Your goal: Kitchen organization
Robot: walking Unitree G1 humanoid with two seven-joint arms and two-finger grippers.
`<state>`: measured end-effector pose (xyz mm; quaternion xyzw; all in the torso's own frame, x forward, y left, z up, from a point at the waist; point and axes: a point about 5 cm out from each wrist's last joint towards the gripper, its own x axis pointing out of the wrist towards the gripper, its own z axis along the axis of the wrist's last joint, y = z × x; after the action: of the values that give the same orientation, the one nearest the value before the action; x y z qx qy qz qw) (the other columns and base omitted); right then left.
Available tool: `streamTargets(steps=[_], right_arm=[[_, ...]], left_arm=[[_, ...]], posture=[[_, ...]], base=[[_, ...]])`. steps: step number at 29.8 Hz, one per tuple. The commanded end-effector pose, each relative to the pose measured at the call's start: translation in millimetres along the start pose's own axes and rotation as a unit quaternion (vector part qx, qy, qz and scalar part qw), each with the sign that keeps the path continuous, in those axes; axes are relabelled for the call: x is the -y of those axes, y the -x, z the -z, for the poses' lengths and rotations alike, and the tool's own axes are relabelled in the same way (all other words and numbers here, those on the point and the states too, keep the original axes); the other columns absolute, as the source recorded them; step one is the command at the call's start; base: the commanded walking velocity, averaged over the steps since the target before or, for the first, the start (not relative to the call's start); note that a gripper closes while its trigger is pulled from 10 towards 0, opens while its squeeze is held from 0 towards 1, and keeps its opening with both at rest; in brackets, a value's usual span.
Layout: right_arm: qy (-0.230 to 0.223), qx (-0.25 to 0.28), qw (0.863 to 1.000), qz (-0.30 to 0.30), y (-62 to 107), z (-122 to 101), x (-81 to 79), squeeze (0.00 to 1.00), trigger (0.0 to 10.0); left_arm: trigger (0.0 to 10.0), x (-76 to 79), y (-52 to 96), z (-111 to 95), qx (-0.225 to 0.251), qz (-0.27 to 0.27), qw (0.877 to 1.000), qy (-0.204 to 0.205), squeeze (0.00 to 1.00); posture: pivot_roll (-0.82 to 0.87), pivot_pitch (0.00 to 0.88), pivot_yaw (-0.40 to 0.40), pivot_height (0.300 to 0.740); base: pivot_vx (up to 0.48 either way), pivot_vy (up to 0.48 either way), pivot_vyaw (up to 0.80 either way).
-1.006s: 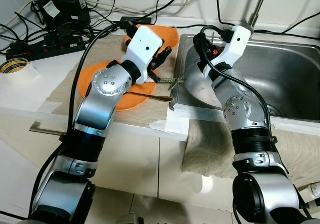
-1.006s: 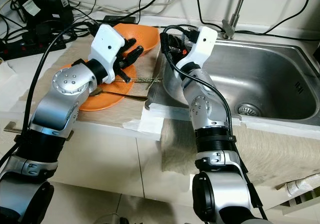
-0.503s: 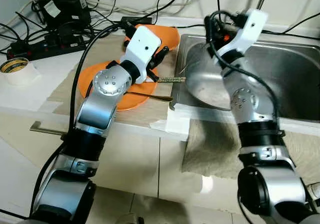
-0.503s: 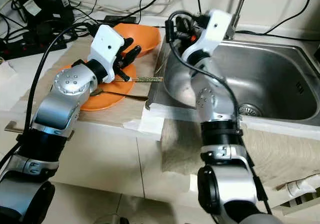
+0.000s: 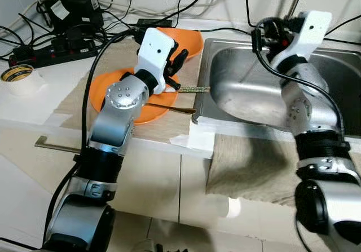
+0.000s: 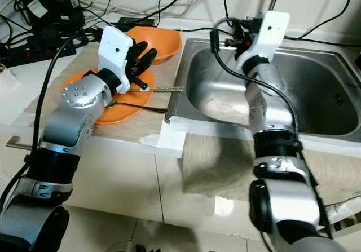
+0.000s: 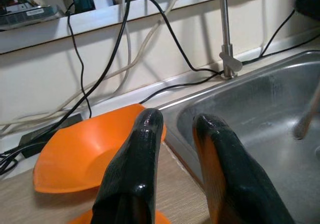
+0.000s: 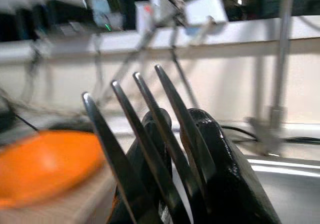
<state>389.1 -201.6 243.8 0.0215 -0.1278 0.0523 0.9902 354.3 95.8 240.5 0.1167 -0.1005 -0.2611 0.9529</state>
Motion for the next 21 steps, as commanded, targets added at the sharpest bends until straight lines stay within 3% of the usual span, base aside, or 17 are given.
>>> streamTargets(steps=[1, 9, 12, 14, 21], right_arm=[[0.025, 0.011, 1.0, -0.006, -5.3, -10, -0.3, 0.0, 0.0], [0.171, -0.041, 0.984, -0.013, -10.8, -5, 17.0, 0.0, 0.0], [0.244, -0.068, 0.967, -0.015, -13.9, -4, 23.4, 0.0, 0.0], [0.268, -0.081, 0.96, -0.02, -14.3, -1, 24.3, 0.0, 0.0], [0.389, -0.15, 0.906, -0.068, -7.4, 32, 16.1, 0.0, 0.0]], left_arm=[[10.0, -2.2, 1.3, 3, -0.008, -0.007, 1.0, 0.007, 0.0], [10.0, -2.8, 1.1, 3, -0.007, -0.009, 1.0, 0.011, 0.0], [10.0, -3.9, 1.1, 2, -0.007, -0.013, 1.0, 0.011, 0.0], [10.0, -4.5, 1.4, 2, -0.006, -0.014, 1.0, 0.012, 0.0], [10.0, -5.1, 1.6, 2, -0.007, -0.018, 1.0, 0.011, 0.0]], posture=[[-0.01, 0.0, 0.037, 0.732], [-0.01, 0.0, 0.039, 0.732], [-0.01, 0.0, 0.039, 0.732], [-0.01, 0.0, 0.039, 0.732], [0.0, 0.0, 0.028, 0.732]], base=[[0.0, 0.0, 0.0], [0.0, 0.0, 0.0], [0.0, 0.0, 0.0], [0.0, 0.0, 0.0], [0.0, 0.0, 0.0]])
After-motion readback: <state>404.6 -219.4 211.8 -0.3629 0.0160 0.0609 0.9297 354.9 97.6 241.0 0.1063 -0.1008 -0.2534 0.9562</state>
